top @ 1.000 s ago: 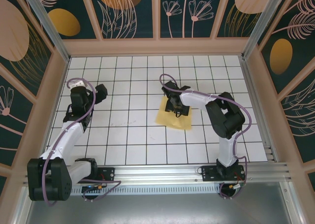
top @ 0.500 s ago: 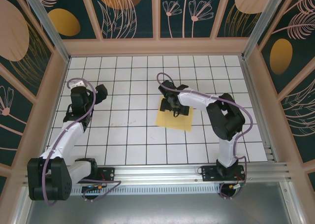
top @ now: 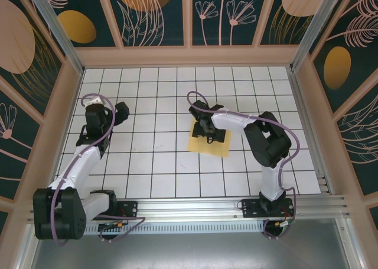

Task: Fold a paper plane with a square sheet of paper (pick it up from the middle)
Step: Fold the square sheet of paper in half at the center of the table.

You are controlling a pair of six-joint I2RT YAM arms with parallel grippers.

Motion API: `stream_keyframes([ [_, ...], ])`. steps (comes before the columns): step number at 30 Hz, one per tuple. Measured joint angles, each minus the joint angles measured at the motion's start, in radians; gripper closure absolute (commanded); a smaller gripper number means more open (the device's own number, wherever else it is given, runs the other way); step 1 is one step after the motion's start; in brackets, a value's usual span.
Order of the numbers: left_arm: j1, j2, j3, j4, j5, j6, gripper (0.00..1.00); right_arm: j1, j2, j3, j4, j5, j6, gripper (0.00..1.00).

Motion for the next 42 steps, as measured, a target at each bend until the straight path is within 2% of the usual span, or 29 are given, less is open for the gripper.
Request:
stream_keyframes([
  [4,0.0,0.002,0.001,0.0,0.0,-0.003,0.01,0.0,0.0,0.0,0.003,0.001,0.007,0.26],
  [10,0.0,0.011,0.002,0.0,0.018,-0.009,0.01,-0.008,-0.026,-0.032,0.051,-0.019,-0.023,0.6],
  [13,0.0,0.034,0.003,0.002,0.073,-0.027,0.02,-0.011,-0.051,-0.059,0.122,-0.085,-0.063,0.72],
  [15,0.0,0.06,0.003,0.018,0.138,-0.053,0.03,-0.012,-0.08,-0.081,0.195,-0.161,-0.095,0.75],
  [20,-0.03,0.141,-0.004,0.091,0.291,-0.132,0.09,-0.025,-0.198,-0.178,0.439,-0.42,-0.14,0.76],
  [24,-0.128,0.191,-0.004,0.13,0.333,-0.174,0.12,-0.06,-0.267,-0.249,0.616,-0.607,-0.14,0.75],
  [27,-0.198,0.227,-0.004,0.181,0.357,-0.217,0.14,-0.103,-0.277,-0.295,0.689,-0.685,-0.14,0.74],
  [31,-0.266,0.272,-0.004,0.257,0.367,-0.265,0.15,-0.151,-0.27,-0.34,0.704,-0.716,-0.143,0.72],
  [35,-0.316,0.315,-0.003,0.3,0.365,-0.295,0.16,-0.156,-0.238,-0.343,0.701,-0.713,-0.148,0.7],
  [42,-0.369,0.372,0.001,0.351,0.35,-0.329,0.16,-0.154,-0.182,-0.324,0.625,-0.612,-0.177,0.59],
])
